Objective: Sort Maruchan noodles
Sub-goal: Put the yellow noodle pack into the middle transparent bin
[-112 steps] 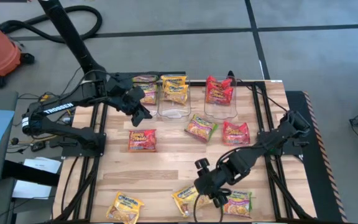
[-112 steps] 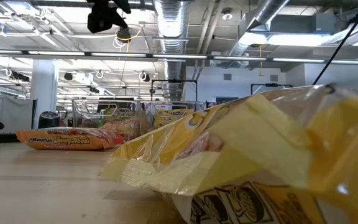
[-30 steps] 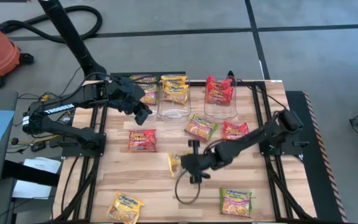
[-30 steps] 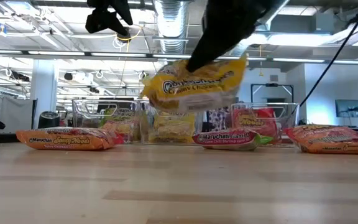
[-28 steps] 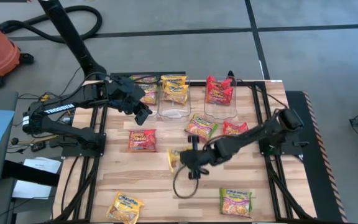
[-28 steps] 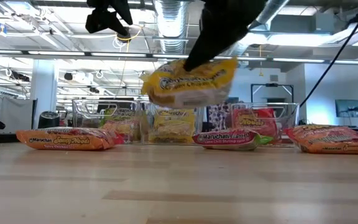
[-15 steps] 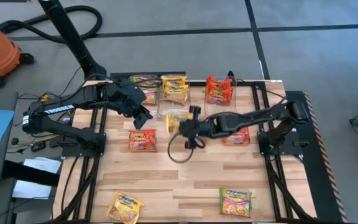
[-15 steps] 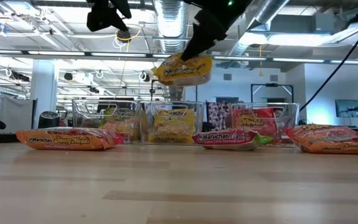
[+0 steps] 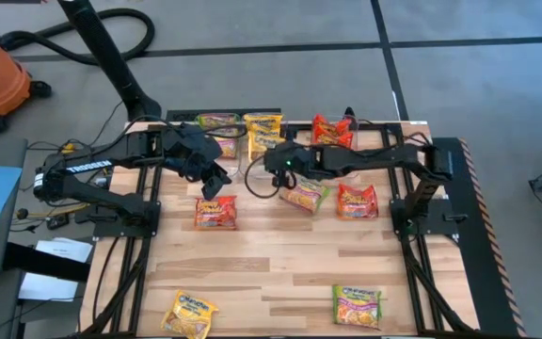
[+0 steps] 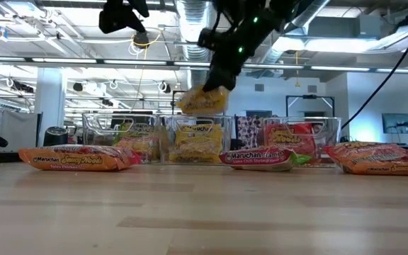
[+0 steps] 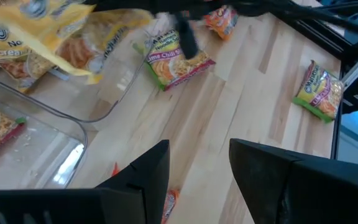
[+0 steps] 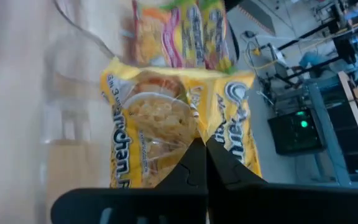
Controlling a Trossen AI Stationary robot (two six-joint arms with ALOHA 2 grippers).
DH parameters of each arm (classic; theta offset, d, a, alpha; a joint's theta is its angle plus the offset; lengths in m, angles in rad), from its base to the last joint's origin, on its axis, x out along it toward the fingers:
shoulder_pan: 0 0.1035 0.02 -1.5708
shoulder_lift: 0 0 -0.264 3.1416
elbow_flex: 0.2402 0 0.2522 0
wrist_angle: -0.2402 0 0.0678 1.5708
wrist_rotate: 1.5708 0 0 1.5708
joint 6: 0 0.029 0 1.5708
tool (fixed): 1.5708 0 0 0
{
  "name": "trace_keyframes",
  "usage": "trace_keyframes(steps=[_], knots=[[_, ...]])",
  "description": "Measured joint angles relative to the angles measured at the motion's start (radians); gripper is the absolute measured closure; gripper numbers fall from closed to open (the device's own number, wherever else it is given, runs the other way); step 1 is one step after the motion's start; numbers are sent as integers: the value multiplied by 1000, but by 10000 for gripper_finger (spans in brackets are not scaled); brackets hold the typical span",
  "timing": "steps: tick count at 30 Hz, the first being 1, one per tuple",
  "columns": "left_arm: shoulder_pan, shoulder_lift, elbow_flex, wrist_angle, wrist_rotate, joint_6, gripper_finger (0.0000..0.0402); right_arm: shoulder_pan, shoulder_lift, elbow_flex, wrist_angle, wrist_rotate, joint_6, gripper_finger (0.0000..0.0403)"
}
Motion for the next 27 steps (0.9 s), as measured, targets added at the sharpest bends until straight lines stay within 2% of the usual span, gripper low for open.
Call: trace_keyframes(steps=[11,16,18,27], knots=[[-7,0,0,3,-2,0,248,-76,133,14,84,-30,-79,399],[-7,0,0,3,-3,0,248,-95,196,68,83,-104,-77,399],[-7,0,0,2,-4,0,248,-101,224,97,86,-97,-85,399],[-7,0,0,-2,-3,-1,248,-107,265,195,-62,-66,-64,396]])
